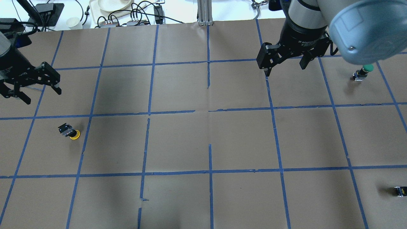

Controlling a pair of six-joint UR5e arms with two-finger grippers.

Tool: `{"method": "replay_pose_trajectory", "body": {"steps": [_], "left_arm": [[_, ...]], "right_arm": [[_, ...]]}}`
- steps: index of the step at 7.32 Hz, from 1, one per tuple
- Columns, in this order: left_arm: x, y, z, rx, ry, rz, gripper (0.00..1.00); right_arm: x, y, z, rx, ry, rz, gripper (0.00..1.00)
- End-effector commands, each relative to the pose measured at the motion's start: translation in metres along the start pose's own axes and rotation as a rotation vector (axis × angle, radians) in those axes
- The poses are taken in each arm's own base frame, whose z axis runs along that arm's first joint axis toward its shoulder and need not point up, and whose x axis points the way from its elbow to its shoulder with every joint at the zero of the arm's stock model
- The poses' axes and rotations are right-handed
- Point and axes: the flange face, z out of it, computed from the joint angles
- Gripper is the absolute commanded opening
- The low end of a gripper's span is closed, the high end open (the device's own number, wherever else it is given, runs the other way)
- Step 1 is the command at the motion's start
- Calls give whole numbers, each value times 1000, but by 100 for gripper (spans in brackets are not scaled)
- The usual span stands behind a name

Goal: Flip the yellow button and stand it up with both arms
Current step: 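Move the left gripper down toward the yellow-capped button lying on its side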

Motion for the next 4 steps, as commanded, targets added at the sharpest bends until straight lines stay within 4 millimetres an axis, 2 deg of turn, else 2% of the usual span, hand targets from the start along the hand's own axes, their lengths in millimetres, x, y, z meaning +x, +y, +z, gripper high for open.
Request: {"method": "replay_pose_trajectory", "body": {"steps": [1, 3, 4], "left_arm": [[-32, -19, 44, -25, 16, -58, 100], [-40, -16, 88, 38, 9, -76, 100], [-38, -6, 109, 40, 9, -72, 100]], "right_arm": [[0, 0, -2, 5, 4, -5, 100], [2, 0, -2, 4, 4, -2, 100], [3, -1, -1, 3, 9, -5, 100]]}}
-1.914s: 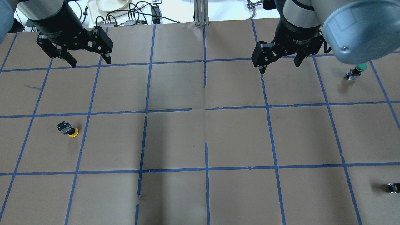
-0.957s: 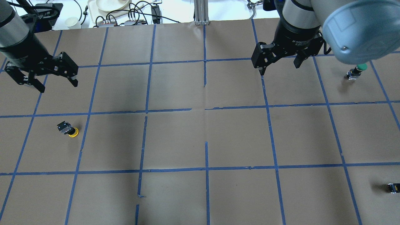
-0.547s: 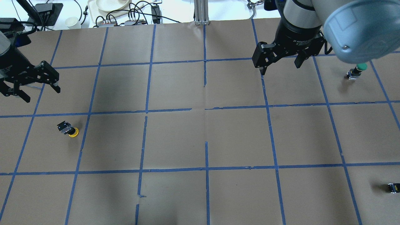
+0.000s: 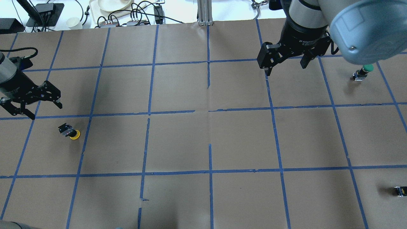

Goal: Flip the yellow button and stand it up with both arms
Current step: 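Lower the left gripper and close it on the yellow button's black body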

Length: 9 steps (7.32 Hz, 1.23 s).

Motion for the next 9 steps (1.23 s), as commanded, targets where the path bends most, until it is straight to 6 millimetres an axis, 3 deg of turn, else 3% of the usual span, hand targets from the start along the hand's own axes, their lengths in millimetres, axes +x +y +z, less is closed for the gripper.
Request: {"method": "replay_pose_trajectory", "body": {"steps": [1, 2, 5, 6, 8, 9], "left_arm": [[-3, 10, 44, 72, -11, 23, 100], [-4, 13, 61, 121, -18, 25, 100], [-2, 16, 84, 112, -7, 14, 91], [-2, 16, 86, 111, -7, 15, 86], [-2, 17, 83, 109, -10, 20, 65], [-3, 18, 83, 106, -6, 24, 65]], "right_arm": [[2, 0, 1, -3, 7, 1, 100], [2, 0, 0, -3, 7, 2, 100], [3, 0, 0, -1, 10, 1, 100], [3, -1, 1, -1, 11, 1, 100], [3, -1, 1, -1, 11, 1, 100], [4, 0, 0, -3, 13, 2, 100]]}}
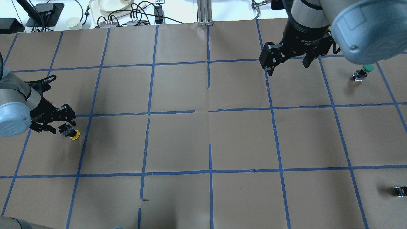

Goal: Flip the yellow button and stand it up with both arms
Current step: 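Lower the left gripper and close it on the yellow button's black body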

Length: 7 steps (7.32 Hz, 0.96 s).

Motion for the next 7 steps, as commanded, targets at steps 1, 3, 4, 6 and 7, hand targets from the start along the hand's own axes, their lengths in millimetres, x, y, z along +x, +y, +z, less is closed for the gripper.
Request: {"method": "replay_pose_trajectory", "body": {"steps": [1, 3, 4, 6, 7], "left_arm": [[0, 1, 0, -4, 8, 4, 58], [4, 1, -5, 13, 47, 8, 30], [5, -3, -15, 39, 69, 10, 25], [12, -24, -61, 102, 126, 28, 22], [21, -25, -75, 35, 229, 23, 21]], "right_arm": [[0, 0, 0, -1, 1, 1, 100], [0, 0, -1, 2, -2, 1, 100], [1, -1, -4, 10, -2, 0, 100], [1, -2, -5, 10, -2, 8, 100], [1, -1, -6, 10, -2, 6, 100]]}}
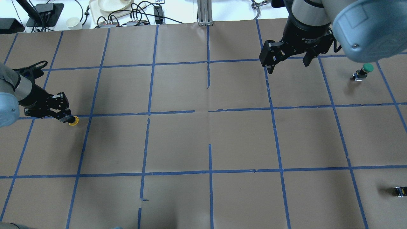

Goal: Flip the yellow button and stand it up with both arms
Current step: 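Lift the yellow button with the left gripper and carry it toward the table center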

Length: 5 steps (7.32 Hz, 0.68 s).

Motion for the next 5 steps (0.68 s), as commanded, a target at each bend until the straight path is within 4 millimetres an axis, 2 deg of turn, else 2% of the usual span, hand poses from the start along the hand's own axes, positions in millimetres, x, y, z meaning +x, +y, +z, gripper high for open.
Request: {"method": "replay_pose_trajectory", "body": {"steps": [1, 2, 3, 4, 5], "left_arm": [[32, -6, -26, -78, 216, -48, 21], [61, -4, -19, -140, 433, -103, 21], [105, 4, -17, -175, 629, -94, 21], [166, 27, -30, -201, 713, -14, 21], [226, 60, -54, -218, 784, 57, 19]], "right_arm": [[1, -1, -7, 11, 2, -1, 100], [0, -1, -8, 13, -1, 5, 100], [0, -1, -9, 16, -5, 9, 100], [0, 1, -11, 20, -9, 13, 100], [-1, 5, -12, 23, -9, 13, 100]]}}
